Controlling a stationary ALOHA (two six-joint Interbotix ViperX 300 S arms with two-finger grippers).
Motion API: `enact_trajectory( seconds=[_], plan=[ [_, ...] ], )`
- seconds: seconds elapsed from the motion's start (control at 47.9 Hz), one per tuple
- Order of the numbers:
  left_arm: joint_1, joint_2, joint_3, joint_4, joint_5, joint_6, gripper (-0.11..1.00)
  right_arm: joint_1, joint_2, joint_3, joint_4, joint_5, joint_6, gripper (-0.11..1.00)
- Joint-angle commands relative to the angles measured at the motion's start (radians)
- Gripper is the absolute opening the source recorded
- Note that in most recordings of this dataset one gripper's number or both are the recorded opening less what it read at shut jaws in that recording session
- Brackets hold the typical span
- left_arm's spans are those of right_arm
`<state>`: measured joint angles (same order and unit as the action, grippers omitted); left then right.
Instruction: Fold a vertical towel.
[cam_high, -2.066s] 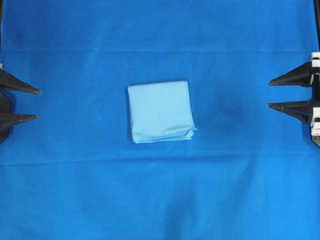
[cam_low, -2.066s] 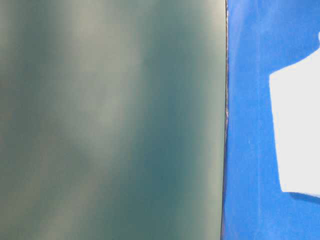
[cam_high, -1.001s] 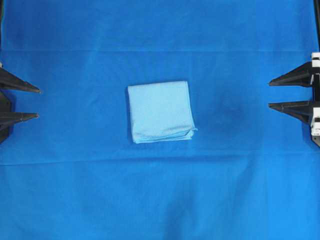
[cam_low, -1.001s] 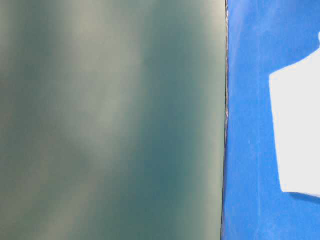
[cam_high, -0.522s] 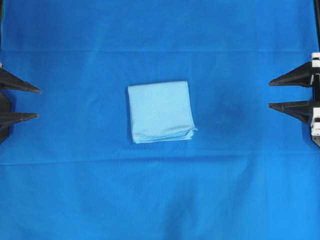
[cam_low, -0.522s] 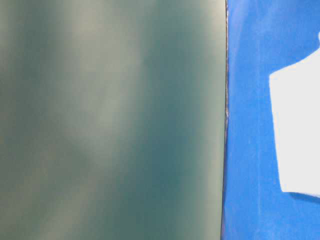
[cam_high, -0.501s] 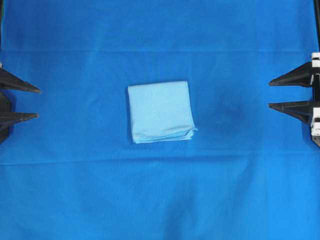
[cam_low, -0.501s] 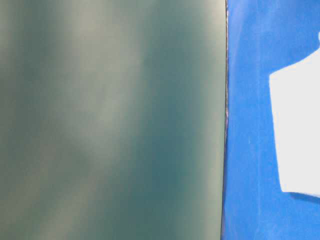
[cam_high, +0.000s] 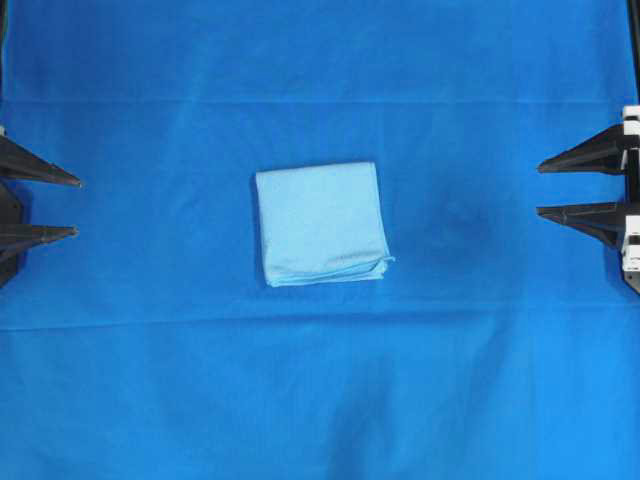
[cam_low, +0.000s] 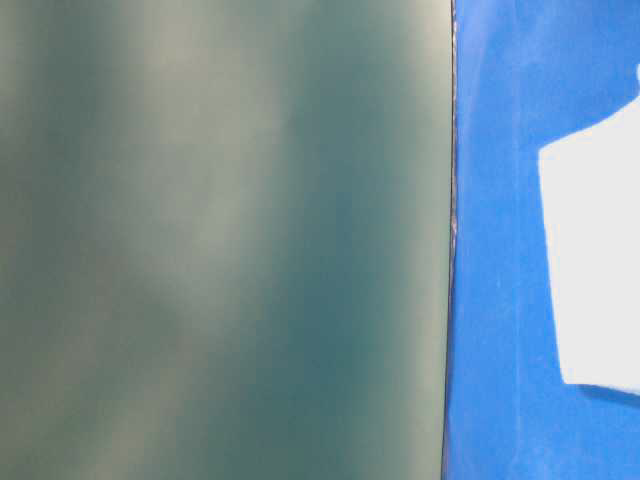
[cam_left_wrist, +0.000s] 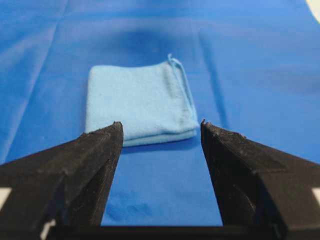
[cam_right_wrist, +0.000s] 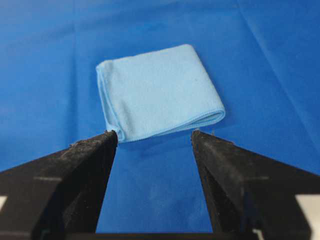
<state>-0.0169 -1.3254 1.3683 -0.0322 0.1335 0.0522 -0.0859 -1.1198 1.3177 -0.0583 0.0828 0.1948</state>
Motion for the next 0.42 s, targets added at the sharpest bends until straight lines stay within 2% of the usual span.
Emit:
enact_trajectory(
  seconds=[0.0, 0.396],
  plan=[
    [0.005, 0.009, -0.009, 0.0, -0.003, -0.002, 0.61, -0.002, 0.005, -0.017, -0.002, -0.003, 0.0, 0.64],
    [0.005, 0.008, -0.008, -0.002, -0.002, -0.003, 0.61, -0.002, 0.003, -0.018, -0.002, 0.002, 0.0, 0.64]
  ],
)
